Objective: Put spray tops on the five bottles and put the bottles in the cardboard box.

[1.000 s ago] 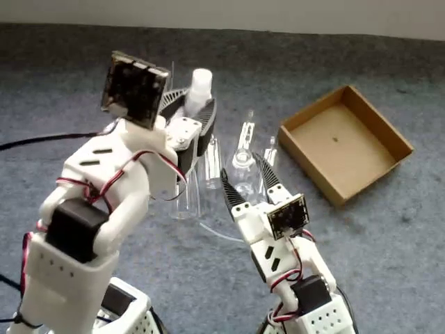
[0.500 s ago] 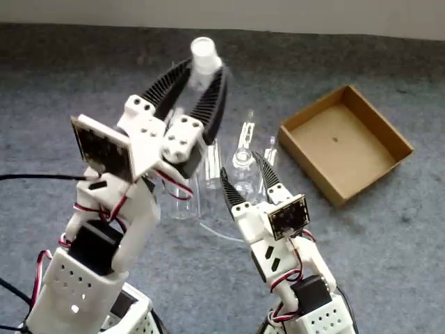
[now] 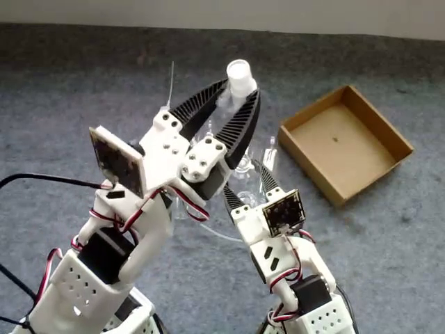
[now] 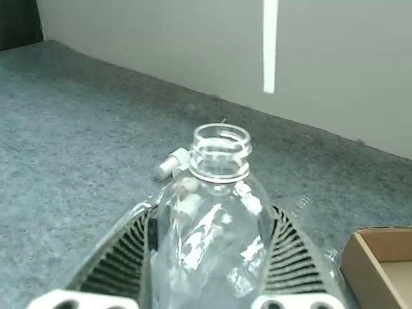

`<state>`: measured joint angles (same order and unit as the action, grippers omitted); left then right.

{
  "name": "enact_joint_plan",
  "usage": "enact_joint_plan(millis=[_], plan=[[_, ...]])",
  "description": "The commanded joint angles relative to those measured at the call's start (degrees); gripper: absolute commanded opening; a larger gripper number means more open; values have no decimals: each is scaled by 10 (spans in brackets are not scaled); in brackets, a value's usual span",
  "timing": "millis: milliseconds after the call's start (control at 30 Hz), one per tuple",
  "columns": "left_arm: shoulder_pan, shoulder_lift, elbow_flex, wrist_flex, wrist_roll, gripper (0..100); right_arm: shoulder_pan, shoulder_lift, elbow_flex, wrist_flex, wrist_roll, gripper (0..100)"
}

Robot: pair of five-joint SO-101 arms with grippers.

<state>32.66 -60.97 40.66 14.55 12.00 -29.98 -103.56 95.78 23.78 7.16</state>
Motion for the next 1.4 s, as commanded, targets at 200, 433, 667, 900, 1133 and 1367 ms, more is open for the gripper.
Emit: enact_joint_plan(millis=[200,433,667,900,1133,1367], plan=[[-21,-11,-44,48,76,5,-3,-9,97,29,-8,67],[-19,-65,-40,100,77,5,-3,-9,97,29,-8,67],[-20,-86,6,92,75,5,-3,-9,97,29,-8,67],[-50,-85,75,18,75,5,-3,-9,97,29,-7,67],[-35,-91,136,8,78,5,-3,-9,97,29,-7,67],[18,-91,196,8,76,5,-3,-9,97,29,-7,67]])
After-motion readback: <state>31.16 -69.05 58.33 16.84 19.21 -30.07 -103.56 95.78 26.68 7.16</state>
